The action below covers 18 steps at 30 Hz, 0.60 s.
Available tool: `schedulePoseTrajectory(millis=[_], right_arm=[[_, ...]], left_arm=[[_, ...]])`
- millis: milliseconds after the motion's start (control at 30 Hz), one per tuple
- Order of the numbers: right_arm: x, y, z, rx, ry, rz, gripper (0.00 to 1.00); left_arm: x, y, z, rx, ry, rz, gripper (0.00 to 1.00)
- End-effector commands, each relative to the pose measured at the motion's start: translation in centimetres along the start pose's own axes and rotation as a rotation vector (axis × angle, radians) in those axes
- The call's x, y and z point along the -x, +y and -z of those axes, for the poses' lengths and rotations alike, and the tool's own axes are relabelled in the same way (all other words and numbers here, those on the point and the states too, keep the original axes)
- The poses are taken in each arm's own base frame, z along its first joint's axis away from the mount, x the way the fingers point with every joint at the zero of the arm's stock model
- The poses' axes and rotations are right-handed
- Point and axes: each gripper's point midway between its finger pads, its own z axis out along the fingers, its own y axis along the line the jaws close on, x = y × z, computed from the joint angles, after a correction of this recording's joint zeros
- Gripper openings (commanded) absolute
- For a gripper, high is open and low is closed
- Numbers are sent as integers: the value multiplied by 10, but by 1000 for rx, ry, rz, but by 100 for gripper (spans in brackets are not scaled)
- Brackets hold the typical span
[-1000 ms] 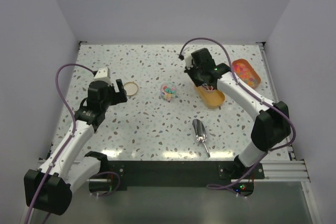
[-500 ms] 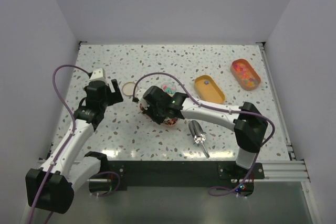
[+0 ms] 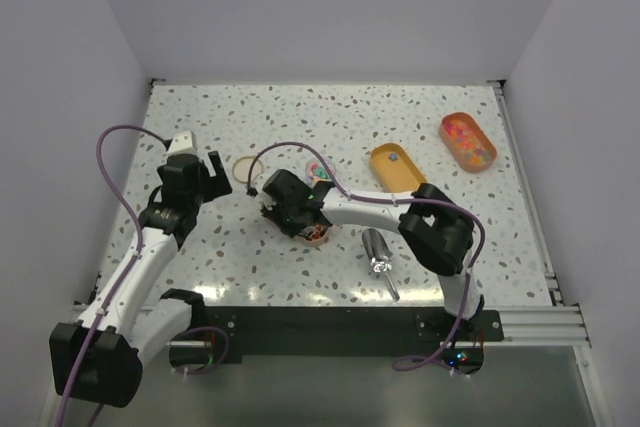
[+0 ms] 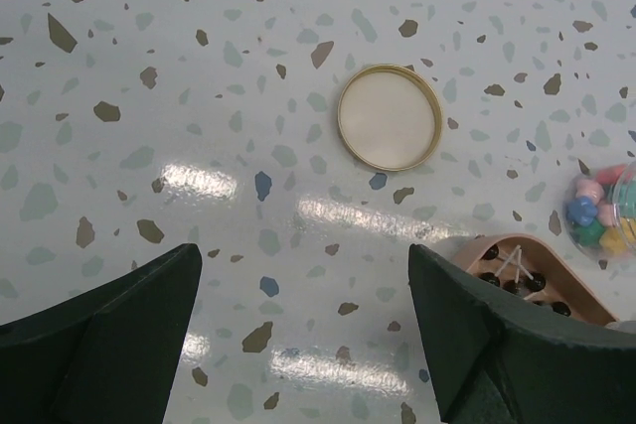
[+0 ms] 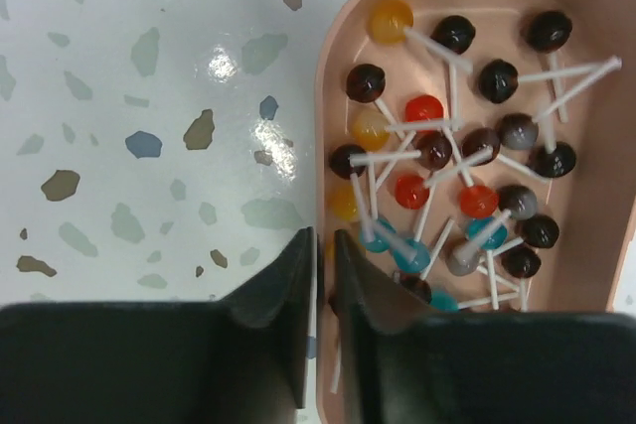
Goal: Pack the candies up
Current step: Place the storage box at the center of the board.
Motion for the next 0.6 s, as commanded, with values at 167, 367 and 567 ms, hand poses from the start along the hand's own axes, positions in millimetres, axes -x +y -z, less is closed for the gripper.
schedulePoseTrajectory(millis=[167,367,567], right_arm=[[44,-11,80,-64,-185,-17,48],[14,-60,143,-202,-219,-134,63],[-51,-142,184,-374,-252,-451,66]], left_arm=[[12,-40,4,-226,-26,-11,89],[-6,-83,12,-383,43,-39,86],[-41,-171,44,-565,138,-184,86]])
